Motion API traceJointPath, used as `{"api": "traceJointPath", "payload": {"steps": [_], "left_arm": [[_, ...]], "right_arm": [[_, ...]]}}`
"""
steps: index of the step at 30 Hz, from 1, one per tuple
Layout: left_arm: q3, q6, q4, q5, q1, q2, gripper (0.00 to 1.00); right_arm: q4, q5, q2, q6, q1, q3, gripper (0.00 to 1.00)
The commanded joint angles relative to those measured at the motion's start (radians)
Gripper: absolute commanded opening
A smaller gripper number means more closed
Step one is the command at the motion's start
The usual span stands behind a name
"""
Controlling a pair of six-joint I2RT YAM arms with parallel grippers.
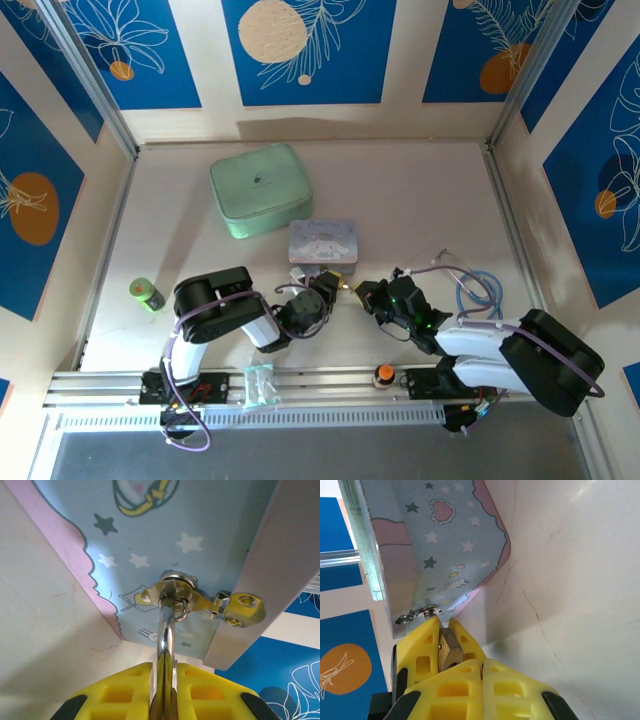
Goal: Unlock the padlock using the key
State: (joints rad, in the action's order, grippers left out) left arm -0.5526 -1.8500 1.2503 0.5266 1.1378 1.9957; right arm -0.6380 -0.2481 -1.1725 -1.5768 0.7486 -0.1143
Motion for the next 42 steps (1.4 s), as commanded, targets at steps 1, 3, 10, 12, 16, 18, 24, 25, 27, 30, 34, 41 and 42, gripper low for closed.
{"api": "traceJointPath", "payload": {"steps": [1, 3, 10, 12, 16, 18, 24, 25, 27, 30, 34, 41, 42], "left_arm": [[-0.039, 0.006, 0.029, -0.093, 0.050, 0.000, 0.00], [-0.036, 0.006, 0.008, -0.087, 0.051, -0.007, 0.00], [-0.056, 0.023, -0.037, -0.076, 0.050, -0.016, 0.00], [-0.065, 0.025, -0.028, -0.086, 0.051, -0.012, 0.00], [-0.058, 0.027, -0.006, -0.097, 0.053, -0.011, 0.00], [-0.049, 0.028, -0.022, -0.096, 0.055, -0.019, 0.00], [-0.040, 0.013, 0.003, -0.088, 0.059, 0.007, 0.00], [-0.041, 0.011, 0.013, -0.086, 0.058, 0.015, 0.00], [-0.044, 0.007, 0.018, -0.088, 0.058, 0.018, 0.00], [-0.045, 0.013, 0.009, -0.089, 0.058, 0.012, 0.00], [-0.047, 0.017, 0.009, -0.094, 0.059, 0.005, 0.00], [-0.044, 0.011, 0.022, -0.090, 0.058, 0.021, 0.00], [-0.044, 0.009, 0.019, -0.091, 0.057, 0.022, 0.00]], "right_arm": [[-0.084, 0.023, -0.015, 0.029, 0.025, -0.062, 0.00], [-0.057, 0.006, 0.001, 0.031, 0.036, -0.066, 0.00], [0.001, -0.018, 0.009, 0.018, 0.081, -0.066, 0.00], [-0.052, 0.001, -0.027, 0.017, 0.066, -0.061, 0.00], [-0.118, 0.041, -0.071, 0.030, 0.029, -0.068, 0.00], [-0.108, 0.041, -0.060, 0.038, 0.027, -0.074, 0.00], [-0.070, 0.044, -0.043, 0.061, 0.060, -0.102, 0.00], [-0.070, 0.047, -0.046, 0.061, 0.063, -0.104, 0.00], [-0.072, 0.054, -0.058, 0.061, 0.064, -0.105, 0.00], [-0.097, 0.062, -0.082, 0.057, 0.064, -0.109, 0.00], [-0.115, 0.063, -0.100, 0.055, 0.061, -0.108, 0.00], [-0.102, 0.057, -0.092, 0.054, 0.089, -0.131, 0.00], [-0.103, 0.054, -0.093, 0.055, 0.089, -0.131, 0.00]]}}
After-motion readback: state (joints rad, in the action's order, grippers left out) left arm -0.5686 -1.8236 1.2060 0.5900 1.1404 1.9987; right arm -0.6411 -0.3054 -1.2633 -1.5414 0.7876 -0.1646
